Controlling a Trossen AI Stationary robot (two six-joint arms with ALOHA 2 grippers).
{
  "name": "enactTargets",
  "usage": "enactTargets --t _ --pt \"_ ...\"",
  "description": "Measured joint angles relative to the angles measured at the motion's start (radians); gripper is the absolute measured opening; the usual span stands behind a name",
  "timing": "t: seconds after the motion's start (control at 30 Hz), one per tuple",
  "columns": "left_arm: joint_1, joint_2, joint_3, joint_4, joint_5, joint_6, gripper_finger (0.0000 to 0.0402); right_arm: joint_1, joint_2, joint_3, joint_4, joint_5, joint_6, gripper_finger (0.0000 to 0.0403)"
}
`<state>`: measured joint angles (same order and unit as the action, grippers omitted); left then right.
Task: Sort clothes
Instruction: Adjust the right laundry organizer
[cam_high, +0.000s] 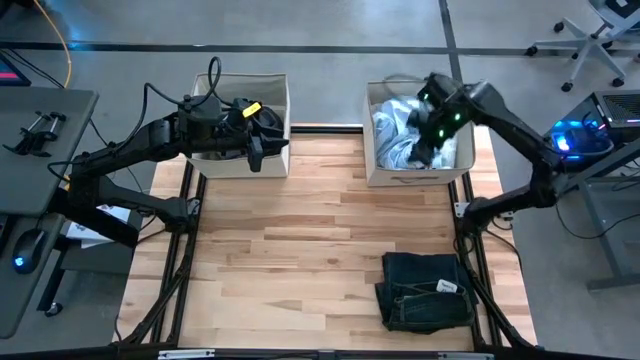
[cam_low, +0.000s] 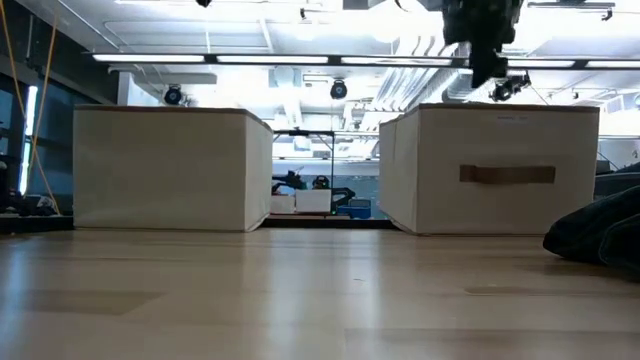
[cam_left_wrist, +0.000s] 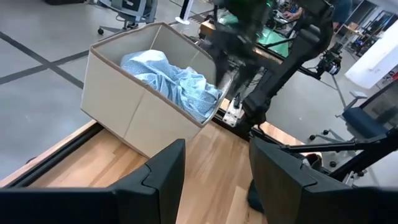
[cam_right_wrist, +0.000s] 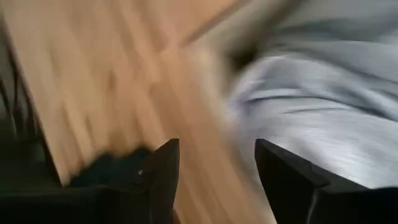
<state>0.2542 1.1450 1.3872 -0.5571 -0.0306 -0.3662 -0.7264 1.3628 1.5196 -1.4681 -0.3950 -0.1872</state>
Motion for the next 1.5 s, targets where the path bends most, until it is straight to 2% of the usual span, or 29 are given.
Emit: enactTargets --t 0.07,0.2,0.27,0.37,0.53,0.6,0.8,0.9,1.03,1.23,1.4,1.5 --pt "0.000 0.000 0.000 0.000 0.000 0.008 0.0160 0.090 -0.006 -0.033 -0.016 0.029 -0.068 0.0194" --pt "0.000 0.000 0.000 0.000 0.000 0.027 0.0160 0.239 -0.006 -0.104 0.028 0.317 -0.058 0.0179" --pt "0.000 0.000 0.000 0.000 0.000 0.032 0.0160 0.280 -0.006 -0.141 0.067 0.407 -0.035 0.0166" --pt "0.000 0.000 0.000 0.000 0.000 0.046 0.0160 0.308 -0.007 -0.197 0.114 0.420 -0.005 0.0133" --pt "0.000 0.000 0.000 0.000 0.000 0.055 0.0160 0.321 -0.007 -0.259 0.119 0.390 0.083 0.0035" --pt "0.000 0.000 0.000 0.000 0.000 0.055 0.0160 0.337 -0.007 -0.252 0.105 0.357 0.129 0.0011" --pt "0.000 0.000 0.000 0.000 0.000 0.055 0.0160 0.415 -0.006 -0.170 0.105 0.243 0.365 0.0010" --pt "0.000 0.000 0.000 0.000 0.000 0.055 0.0160 0.456 -0.006 -0.161 0.111 0.230 0.393 0.0004" --pt "0.000 0.000 0.000 0.000 0.000 0.056 0.0160 0.485 -0.006 -0.181 0.110 0.327 0.316 0.0003" --pt "0.000 0.000 0.000 0.000 0.000 0.056 0.0160 0.471 -0.011 -0.254 0.117 0.550 0.067 0.0004" --pt "0.000 0.000 0.000 -0.011 0.001 0.055 0.0160 0.454 -0.009 -0.273 0.118 0.552 0.040 0.0013" --pt "0.000 0.000 0.000 -0.022 0.001 0.055 0.0160 0.452 -0.005 -0.237 0.087 0.532 0.100 0.0046"
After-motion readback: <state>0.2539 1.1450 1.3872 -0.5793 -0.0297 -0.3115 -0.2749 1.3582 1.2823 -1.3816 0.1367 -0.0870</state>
